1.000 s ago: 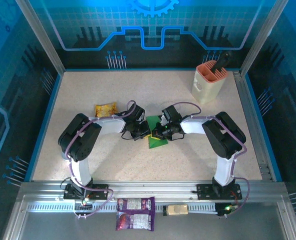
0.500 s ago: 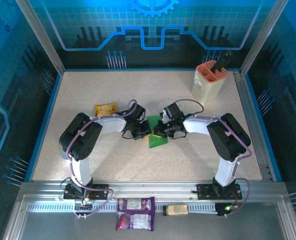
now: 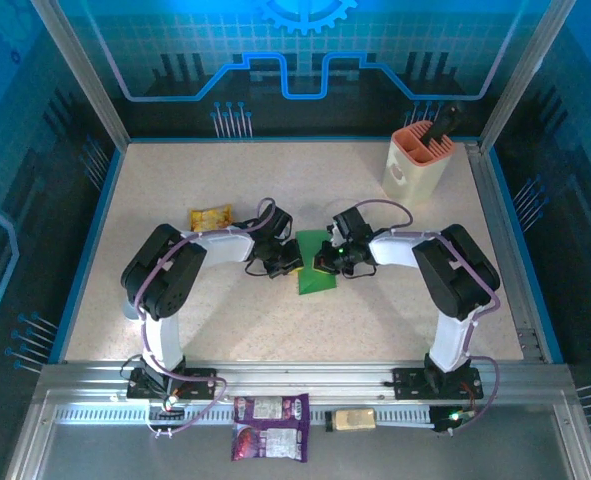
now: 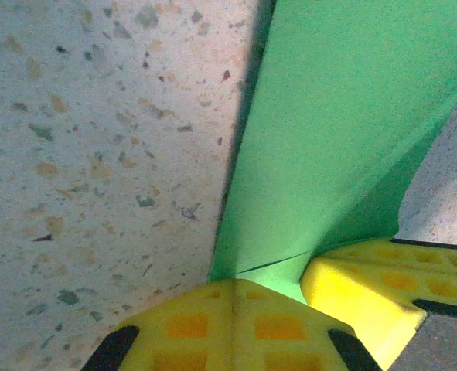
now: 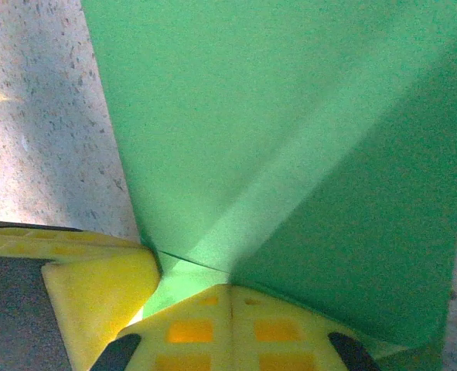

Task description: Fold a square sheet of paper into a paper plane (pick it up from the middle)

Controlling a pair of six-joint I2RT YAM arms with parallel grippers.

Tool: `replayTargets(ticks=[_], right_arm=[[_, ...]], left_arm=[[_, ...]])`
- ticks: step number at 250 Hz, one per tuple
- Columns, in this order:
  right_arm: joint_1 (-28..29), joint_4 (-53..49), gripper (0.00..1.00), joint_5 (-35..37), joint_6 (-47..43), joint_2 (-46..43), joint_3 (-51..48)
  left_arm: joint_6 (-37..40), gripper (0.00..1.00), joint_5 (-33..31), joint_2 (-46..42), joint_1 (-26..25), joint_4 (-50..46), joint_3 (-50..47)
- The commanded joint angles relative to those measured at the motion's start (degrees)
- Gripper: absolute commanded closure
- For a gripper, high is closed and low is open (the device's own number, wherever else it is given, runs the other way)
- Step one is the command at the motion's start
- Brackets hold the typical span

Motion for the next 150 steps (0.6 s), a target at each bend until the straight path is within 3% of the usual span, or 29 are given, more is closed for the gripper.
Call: replayTargets(ticks=[1, 70, 107, 150], right_arm=[[-0.3, -0.7, 0.96, 4.0, 1.6, 2.8, -4.4], [-0.3, 3.1, 0.97, 5.6, 5.1, 3.0, -7.8], [-0.3, 2.7, 0.97, 6.7, 6.0, 2.6, -8.0], [-0.3, 2.1, 0.97, 6.9, 6.7, 2.9, -7.9]], left_arm=[[2.1, 1.0, -1.5, 2.9, -0.4, -3.1, 2.0], [2.0, 1.0, -0.8, -1.5, -0.4, -3.3, 6.3], [0.8, 0.87, -3.1, -6.8, -1.0, -4.5, 5.0], [-4.2, 0.86, -0.4, -9.9, -3.3, -0.9, -0.2]])
